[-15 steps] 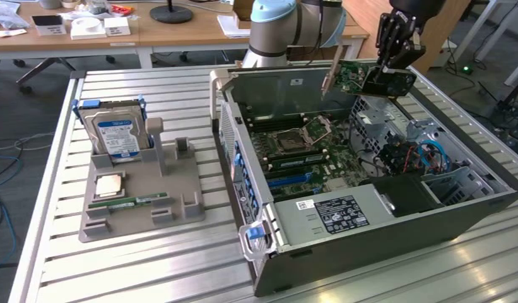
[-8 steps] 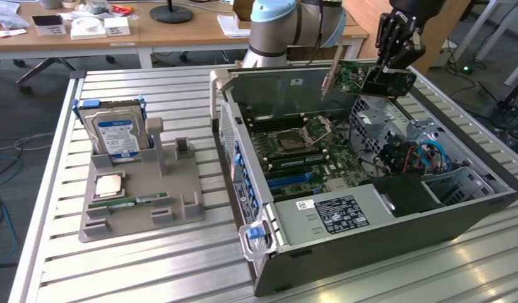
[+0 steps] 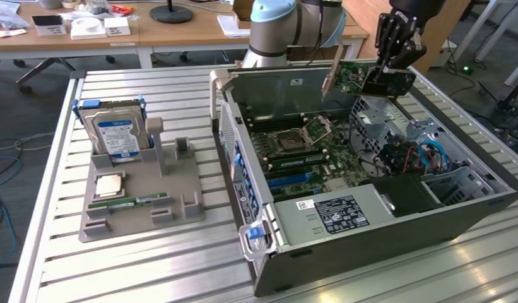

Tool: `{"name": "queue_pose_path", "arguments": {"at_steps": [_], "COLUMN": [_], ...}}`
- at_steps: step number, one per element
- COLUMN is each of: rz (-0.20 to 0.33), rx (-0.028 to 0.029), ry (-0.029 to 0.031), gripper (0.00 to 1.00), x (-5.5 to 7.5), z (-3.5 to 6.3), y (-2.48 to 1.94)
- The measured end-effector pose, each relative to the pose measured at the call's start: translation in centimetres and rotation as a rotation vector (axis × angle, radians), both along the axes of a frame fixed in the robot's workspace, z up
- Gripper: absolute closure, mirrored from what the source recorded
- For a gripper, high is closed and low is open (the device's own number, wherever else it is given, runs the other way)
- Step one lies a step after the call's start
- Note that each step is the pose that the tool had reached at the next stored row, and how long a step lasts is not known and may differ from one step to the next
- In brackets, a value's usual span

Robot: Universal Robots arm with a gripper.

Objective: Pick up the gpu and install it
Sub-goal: 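Insert the gpu into the slot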

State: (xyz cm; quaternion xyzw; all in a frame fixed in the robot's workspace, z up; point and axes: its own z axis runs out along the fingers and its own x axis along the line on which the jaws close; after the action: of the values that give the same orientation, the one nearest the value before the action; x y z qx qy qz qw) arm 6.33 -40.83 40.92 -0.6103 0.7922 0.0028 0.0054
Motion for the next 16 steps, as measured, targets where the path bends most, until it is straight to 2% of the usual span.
{"name": "queue_pose_path", "arguments": {"at_steps": [11,16], "rz": [0.028,0.066], "rx": [0.0002,0.0], "ry": [-0.0001,0.0], "gripper": [0.74,0.74], "x": [0.0,0.0], "z": [-0.11,-0.15], "y": [0.0,0.0]}}
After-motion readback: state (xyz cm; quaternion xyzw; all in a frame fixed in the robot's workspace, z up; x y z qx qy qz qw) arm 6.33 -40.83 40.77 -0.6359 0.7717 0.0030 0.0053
